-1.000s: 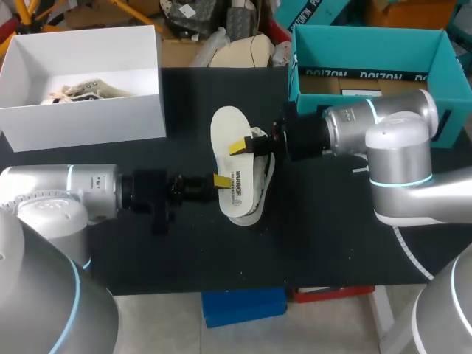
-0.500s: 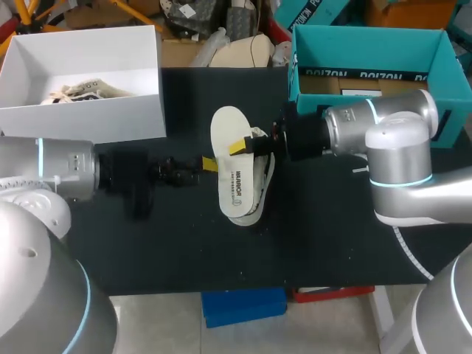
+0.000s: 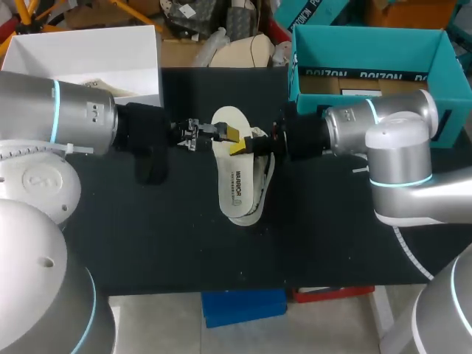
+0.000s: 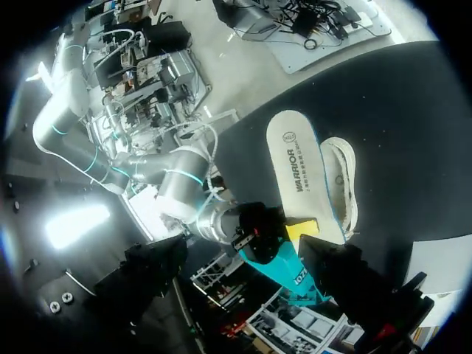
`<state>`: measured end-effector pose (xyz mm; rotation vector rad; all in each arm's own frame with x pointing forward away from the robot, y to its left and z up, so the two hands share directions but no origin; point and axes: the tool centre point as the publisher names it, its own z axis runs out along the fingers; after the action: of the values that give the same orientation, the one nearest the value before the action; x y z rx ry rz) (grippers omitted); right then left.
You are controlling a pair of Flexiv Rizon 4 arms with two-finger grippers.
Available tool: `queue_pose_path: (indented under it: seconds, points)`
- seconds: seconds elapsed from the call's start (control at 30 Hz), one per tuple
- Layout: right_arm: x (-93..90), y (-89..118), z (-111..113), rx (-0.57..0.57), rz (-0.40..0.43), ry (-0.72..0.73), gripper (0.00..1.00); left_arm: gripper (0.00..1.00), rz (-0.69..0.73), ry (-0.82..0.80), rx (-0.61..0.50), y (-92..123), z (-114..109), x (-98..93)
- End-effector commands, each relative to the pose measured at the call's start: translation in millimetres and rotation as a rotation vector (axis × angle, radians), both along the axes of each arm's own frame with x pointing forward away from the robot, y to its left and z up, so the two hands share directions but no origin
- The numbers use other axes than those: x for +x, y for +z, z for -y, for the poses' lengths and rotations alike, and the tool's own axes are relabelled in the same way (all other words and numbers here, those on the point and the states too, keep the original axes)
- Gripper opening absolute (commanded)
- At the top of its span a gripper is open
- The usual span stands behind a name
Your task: Take the shoe out of the shoebox, open the shoe tongue, remove and reinsert the insole, then place the shoe into the shoebox
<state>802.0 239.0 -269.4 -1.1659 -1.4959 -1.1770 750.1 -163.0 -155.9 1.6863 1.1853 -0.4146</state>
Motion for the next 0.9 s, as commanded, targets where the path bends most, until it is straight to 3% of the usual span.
queue_pose_path:
  seconds: [0.03, 0.57, 0.67, 0.9]
  points:
    - [-0.2, -0.5, -1.2, -0.001, 0.000, -0.002, 0.00, 1.00, -0.011, 0.109, 0.236, 13.9, 8.9, 1.1]
    - [-0.2, -0.5, -1.2, -0.001, 0.000, -0.002, 0.00, 1.00, -0.011, 0.109, 0.236, 13.9, 8.9, 1.1]
    - [-0.2, -0.5, -1.2, -0.001, 0.000, -0.002, 0.00, 1.00, -0.074, 0.071, 0.265, 21.8, 13.1, -5.3]
    - [-0.2, -0.5, -1.2, -0.001, 0.000, -0.002, 0.00, 1.00, -0.129, 0.158, 0.558, 33.5, 16.9, -7.9]
